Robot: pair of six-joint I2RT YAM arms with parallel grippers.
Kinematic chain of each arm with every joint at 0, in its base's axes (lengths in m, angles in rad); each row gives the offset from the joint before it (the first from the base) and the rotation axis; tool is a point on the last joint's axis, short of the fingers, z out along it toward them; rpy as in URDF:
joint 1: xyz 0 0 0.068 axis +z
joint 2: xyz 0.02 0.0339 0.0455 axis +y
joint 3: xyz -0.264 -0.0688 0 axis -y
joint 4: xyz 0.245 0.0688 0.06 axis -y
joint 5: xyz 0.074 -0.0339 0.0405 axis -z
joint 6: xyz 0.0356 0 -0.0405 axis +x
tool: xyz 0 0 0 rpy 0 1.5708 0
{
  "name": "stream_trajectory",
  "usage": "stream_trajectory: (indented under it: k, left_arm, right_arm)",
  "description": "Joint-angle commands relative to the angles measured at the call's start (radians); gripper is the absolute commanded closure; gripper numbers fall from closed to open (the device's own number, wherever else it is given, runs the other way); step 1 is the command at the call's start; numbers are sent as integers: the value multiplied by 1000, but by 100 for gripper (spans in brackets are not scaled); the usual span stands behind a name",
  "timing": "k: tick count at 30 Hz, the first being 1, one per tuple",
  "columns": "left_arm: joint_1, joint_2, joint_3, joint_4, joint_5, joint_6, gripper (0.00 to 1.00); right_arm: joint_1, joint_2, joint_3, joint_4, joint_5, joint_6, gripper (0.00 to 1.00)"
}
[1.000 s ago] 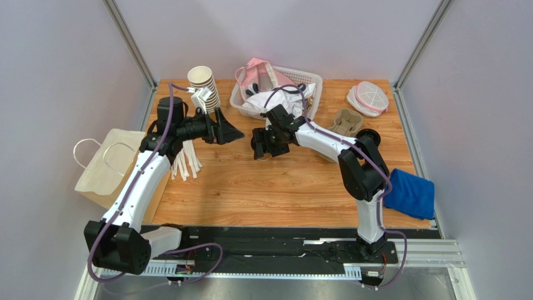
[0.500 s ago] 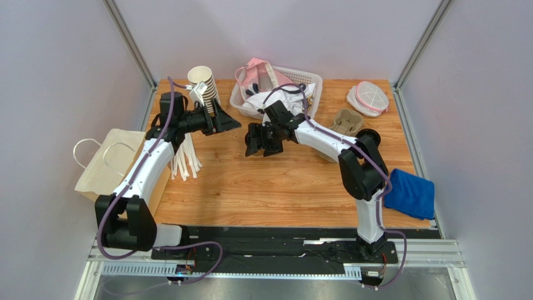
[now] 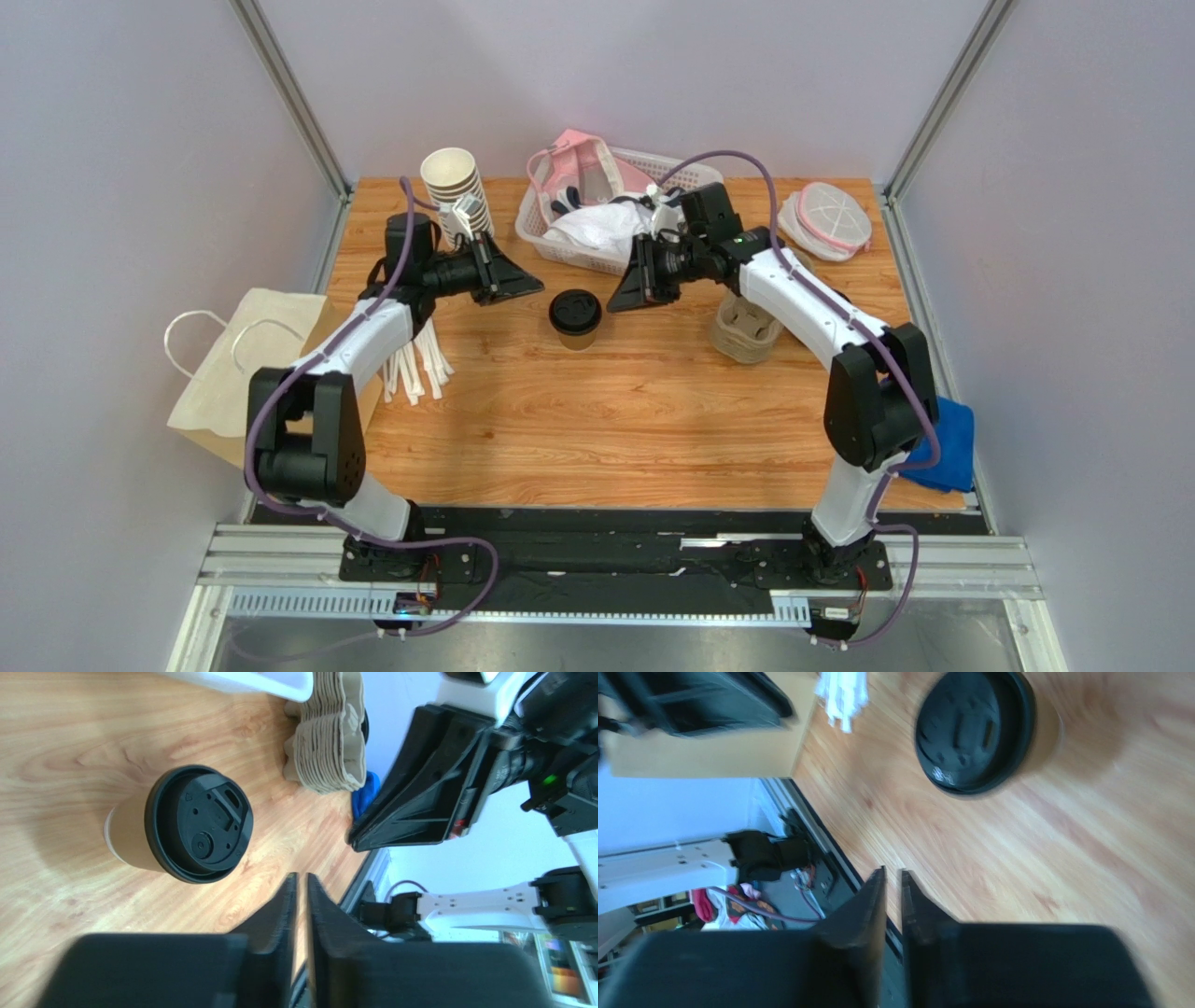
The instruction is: Pack the takeout coffee
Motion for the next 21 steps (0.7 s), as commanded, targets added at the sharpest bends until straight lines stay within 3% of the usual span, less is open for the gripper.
stream_trajectory:
  k: [1,2,8,21]
  left_arm:
    - [-29,82,4,167,70,-66,95]
    - [-38,106,4,184,73,-76,98]
    - [-52,211,37,217,78,-83,100]
    - [-53,326,74,151,49,-30,100]
  right_arm:
    - [26,112,67,252,-169,215,93]
    - [27,134,78,284,-172,234,100]
    - [49,281,182,301,-162,282,100]
    - [52,363,182,280,-53,291,100]
